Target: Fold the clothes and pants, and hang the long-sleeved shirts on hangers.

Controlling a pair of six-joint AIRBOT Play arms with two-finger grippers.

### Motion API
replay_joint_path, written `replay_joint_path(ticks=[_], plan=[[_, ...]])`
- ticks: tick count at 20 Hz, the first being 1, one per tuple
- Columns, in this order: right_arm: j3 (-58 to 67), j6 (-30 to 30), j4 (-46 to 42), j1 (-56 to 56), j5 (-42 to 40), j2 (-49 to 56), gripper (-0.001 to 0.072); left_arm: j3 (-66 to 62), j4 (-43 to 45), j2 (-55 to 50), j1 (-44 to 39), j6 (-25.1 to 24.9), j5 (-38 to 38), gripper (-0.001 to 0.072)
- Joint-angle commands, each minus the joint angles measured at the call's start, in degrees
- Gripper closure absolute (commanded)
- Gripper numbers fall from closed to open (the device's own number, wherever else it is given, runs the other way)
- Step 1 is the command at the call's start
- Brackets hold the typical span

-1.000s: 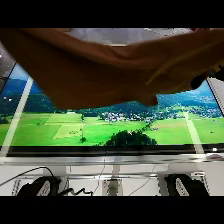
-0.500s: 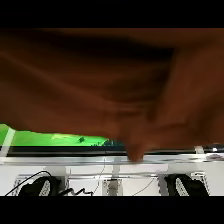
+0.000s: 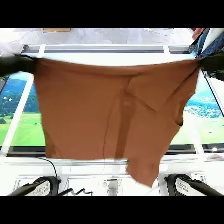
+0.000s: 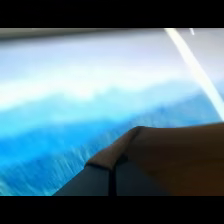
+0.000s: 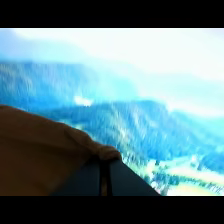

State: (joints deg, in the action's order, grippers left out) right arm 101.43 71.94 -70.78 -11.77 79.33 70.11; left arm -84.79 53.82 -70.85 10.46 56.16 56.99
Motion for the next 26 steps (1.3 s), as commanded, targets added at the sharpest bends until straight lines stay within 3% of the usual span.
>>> replay_joint_path(ticks=[1,4,6,8,10,14,19,26], plan=[[0.07,-0.07,0.50,0.02,2.73,15.08,0.0698,-0.07,-1.73,-17.57,-1.92,-0.02,5.14,0.0699],[0.07,-0.02,1.68,0.02,-2.56,24.24,0.0698,-0.09,-13.22,-27.23,-1.90,-0.02,1.03,0.0700],[0.04,0.02,4.07,0.02,-8.24,27.98,0.0698,-0.09,-21.51,-29.81,-1.92,-0.07,-5.53,0.0700],[0.07,3.15,3.82,0.02,-14.25,29.57,0.0698,-0.09,-22.60,-30.18,-2.21,-0.04,-12.79,0.0701],[0.07,6.73,2.56,-0.04,-17.22,29.66,0.0698,-0.13,-22.18,-30.18,-1.95,-0.04,-14.05,0.0701],[0.07,6.84,0.26,-0.04,-8.52,29.68,0.0699,-0.13,-12.74,-30.18,-1.66,1.29,-3.39,0.0702],[0.04,6.78,-5.16,-0.04,0.20,29.77,0.0699,-0.13,3.98,-30.18,-0.48,12.15,9.14,0.0702],[-3.87,6.78,-7.30,0.04,6.40,33.51,0.0699,-0.13,5.51,-30.75,-0.28,12.50,12.31,0.0701]])
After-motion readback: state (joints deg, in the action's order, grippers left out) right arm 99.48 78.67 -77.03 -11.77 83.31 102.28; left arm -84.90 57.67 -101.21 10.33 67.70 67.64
